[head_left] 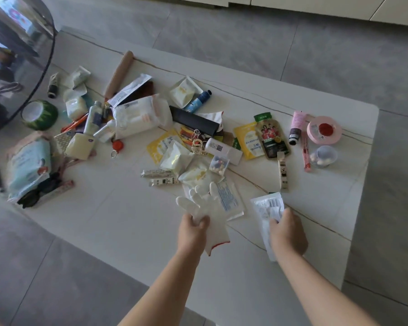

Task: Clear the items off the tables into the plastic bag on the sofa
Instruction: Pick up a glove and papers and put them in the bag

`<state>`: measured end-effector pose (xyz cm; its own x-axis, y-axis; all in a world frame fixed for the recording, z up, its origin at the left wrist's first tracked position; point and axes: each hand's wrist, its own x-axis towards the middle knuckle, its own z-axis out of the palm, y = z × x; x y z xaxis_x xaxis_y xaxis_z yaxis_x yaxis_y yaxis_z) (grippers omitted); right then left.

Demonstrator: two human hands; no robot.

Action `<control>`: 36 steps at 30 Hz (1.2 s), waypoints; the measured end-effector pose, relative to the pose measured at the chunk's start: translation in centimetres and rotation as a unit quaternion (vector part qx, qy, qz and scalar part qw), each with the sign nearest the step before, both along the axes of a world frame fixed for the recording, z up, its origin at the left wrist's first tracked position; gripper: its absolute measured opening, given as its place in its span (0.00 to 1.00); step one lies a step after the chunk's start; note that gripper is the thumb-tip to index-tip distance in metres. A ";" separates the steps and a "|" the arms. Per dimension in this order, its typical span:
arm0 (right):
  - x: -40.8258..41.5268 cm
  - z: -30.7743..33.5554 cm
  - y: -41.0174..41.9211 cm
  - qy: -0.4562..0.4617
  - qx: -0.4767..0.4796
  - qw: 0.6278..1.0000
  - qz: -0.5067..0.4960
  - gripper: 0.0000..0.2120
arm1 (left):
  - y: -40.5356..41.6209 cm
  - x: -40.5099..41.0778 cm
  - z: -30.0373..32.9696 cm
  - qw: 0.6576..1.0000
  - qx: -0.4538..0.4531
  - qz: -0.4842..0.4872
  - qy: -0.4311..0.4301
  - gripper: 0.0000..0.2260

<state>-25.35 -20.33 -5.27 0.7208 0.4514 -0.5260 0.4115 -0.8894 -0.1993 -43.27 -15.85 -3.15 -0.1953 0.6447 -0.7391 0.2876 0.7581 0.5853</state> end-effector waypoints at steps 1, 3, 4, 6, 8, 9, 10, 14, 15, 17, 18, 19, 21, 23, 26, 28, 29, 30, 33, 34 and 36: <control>-0.1 0.1 -0.1 0.001 0.006 1.000 0.009 0.07 | 0.6 0.0 0.1 1.000 0.012 0.012 0.003 0.03; -0.2 0.2 -0.2 0.001 0.033 0.999 0.020 0.07 | 2.5 0.1 0.3 0.999 0.029 0.039 0.004 0.05; -0.2 0.2 -0.3 0.003 0.050 0.999 0.021 0.08 | 3.7 0.2 0.2 0.998 0.035 0.053 0.004 0.06; 0.0 0.2 -0.3 0.011 0.071 0.997 0.023 0.10 | 6.0 0.7 -0.2 0.996 0.044 0.075 0.000 0.07; 0.3 0.1 -0.3 0.010 0.056 0.998 0.039 0.09 | 7.9 1.1 -0.9 0.995 0.033 0.089 -0.002 0.10; 0.5 0.0 -0.3 0.007 0.044 0.998 0.051 0.09 | 8.7 1.3 -1.4 0.996 0.021 0.090 0.002 0.10; 0.7 -0.2 -0.3 0.003 0.039 0.998 0.058 0.08 | 9.3 1.5 -1.9 0.996 0.011 0.091 0.009 0.09; 1.2 -0.4 -0.4 0.008 0.068 0.996 0.055 0.05 | 10.4 1.9 -3.2 0.992 -0.006 0.125 0.034 0.12; 1.4 -0.5 -0.4 0.013 0.069 0.996 0.055 0.05 | 10.4 1.9 -3.3 0.991 -0.006 0.132 0.032 0.13; 1.6 -0.2 -0.3 0.029 0.063 0.996 0.047 0.06 | 10.1 1.8 -3.1 0.990 0.001 0.141 0.028 0.15; 1.7 0.0 -0.2 0.042 0.061 0.997 0.036 0.06 | 9.8 1.7 -2.9 0.989 0.006 0.143 0.026 0.15; 1.8 0.4 -0.2 0.056 0.061 0.996 0.025 0.06 | 9.4 1.5 -2.4 0.989 0.010 0.144 0.022 0.15; 2.0 1.7 0.0 0.085 0.067 0.994 0.004 0.07 | 8.5 1.2 -1.1 0.989 0.015 0.147 0.014 0.13; 2.0 3.5 0.3 0.117 0.080 0.990 -0.014 0.09 | 7.6 0.6 0.8 0.990 0.018 0.143 0.009 0.12; 1.5 7.4 0.9 0.158 0.103 0.982 0.004 0.11 | 6.1 -0.3 4.7 0.987 0.035 0.153 -0.026 0.07; 0.9 10.5 1.2 0.176 0.121 0.977 0.030 0.09 | 5.0 -1.0 8.1 0.985 0.039 0.161 -0.046 0.05; 0.5 12.1 1.3 0.183 0.134 0.973 0.039 0.09 | 4.5 -1.4 9.9 0.985 0.041 0.162 -0.053 0.05; 0.1 13.8 1.4 0.187 0.143 0.971 0.048 0.10 | 3.9 -1.9 11.8 0.984 0.046 0.164 -0.062 0.05; -1.3 18.6 1.4 0.213 0.157 0.962 0.074 0.08 | 2.0 -3.5 17.3 0.977 0.055 0.191 -0.082 0.09; -1.9 20.3 1.3 0.223 0.155 0.959 0.081 0.07 | 1.2 -4.2 19.0 0.973 0.059 0.204 -0.084 0.09; -3.2 23.5 1.2 0.242 0.144 0.955 0.095 0.15 | -0.3 -5.8 22.4 0.966 0.068 0.231 -0.094 0.10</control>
<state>-28.52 -19.10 18.20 0.3154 0.7251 -0.6122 0.3569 -0.6884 -0.6315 -49.06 -16.11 19.30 -0.3570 0.6141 -0.7039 -0.1843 0.6925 0.6975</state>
